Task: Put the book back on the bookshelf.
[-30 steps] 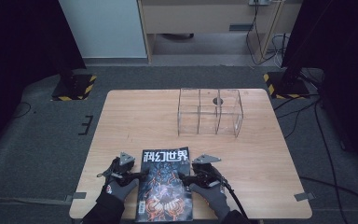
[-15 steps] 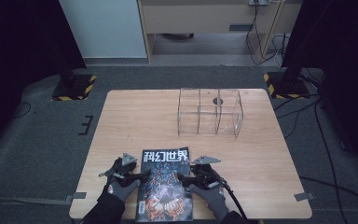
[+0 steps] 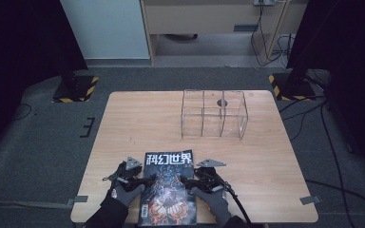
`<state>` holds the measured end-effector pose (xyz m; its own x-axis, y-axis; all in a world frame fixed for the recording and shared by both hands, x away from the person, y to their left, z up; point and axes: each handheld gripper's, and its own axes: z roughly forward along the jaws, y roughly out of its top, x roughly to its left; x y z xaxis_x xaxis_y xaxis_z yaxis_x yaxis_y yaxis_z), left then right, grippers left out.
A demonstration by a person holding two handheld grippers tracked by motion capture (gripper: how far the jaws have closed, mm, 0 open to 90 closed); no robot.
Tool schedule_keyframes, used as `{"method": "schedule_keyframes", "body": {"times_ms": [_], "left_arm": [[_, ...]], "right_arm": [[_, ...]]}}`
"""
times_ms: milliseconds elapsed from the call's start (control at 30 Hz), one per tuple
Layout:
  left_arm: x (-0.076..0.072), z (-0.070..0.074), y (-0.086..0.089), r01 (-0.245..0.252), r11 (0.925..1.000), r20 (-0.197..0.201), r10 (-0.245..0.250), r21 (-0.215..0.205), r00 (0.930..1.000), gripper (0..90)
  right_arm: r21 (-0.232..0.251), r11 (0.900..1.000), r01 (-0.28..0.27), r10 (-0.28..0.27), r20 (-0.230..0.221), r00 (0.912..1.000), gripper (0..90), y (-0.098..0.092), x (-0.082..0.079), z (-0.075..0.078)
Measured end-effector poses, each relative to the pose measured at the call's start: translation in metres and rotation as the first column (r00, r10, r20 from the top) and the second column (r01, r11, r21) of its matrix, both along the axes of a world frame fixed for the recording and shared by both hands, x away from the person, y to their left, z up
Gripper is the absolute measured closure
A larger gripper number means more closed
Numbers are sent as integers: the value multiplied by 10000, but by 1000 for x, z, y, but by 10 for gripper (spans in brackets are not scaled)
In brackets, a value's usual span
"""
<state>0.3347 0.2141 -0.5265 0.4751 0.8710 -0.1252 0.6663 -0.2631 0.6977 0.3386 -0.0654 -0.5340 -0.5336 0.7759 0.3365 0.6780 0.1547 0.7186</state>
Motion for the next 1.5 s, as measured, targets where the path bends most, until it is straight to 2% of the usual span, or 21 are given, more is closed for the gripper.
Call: {"method": "schedule_keyframes", "body": {"times_ms": [133, 433, 500, 533, 567, 733, 933, 1000, 1200, 1433, 1500], "left_arm": [[-1, 0, -2, 134, 9999, -4, -134, 8, 9999, 283], [-2, 0, -4, 229, 9997, -3, -229, -10, 9997, 285], [-2, 0, -4, 235, 9997, -5, -235, -33, 9997, 286], [-2, 0, -4, 235, 9997, -16, -235, -23, 9997, 285], [-2, 0, -4, 235, 9997, -16, -235, -23, 9997, 285], [-2, 0, -4, 201, 9998, -18, -202, -79, 9998, 279], [-2, 0, -3, 148, 9997, -42, -148, -187, 9999, 275], [-3, 0, -4, 139, 9997, -45, -140, -185, 9999, 274], [-2, 0, -4, 93, 9998, -35, -94, -196, 9999, 272], [-2, 0, -3, 101, 9998, -19, -101, -194, 9999, 272], [-2, 0, -4, 86, 9997, -21, -86, -209, 10000, 272]], "right_arm": [[154, 9998, 149, -148, -67, 9999, 299, 1, -1, 0], [156, 9994, 309, -308, -58, 9995, 298, 2, -2, 0], [363, 9987, 368, -361, -181, 9992, 295, 1, -1, -1], [778, 9957, 512, -481, -414, 9980, 294, -2, 0, -1], [941, 9940, 553, -512, -459, 9976, 294, -3, 0, -2], [1126, 9915, 655, -590, -599, 9965, 277, -4, 0, -2], [1638, 9822, 924, -765, -1009, 9919, 271, -6, 2, -2], [1980, 9746, 1050, -834, -1144, 9899, 279, -10, 3, -4], [2268, 9685, 1026, -783, -1137, 9904, 284, -12, 1, -1], [2658, 9598, 900, -677, -917, 9935, 288, -12, -1, 6], [2862, 9555, 711, -524, -723, 9960, 289, -11, -3, 11]]}}
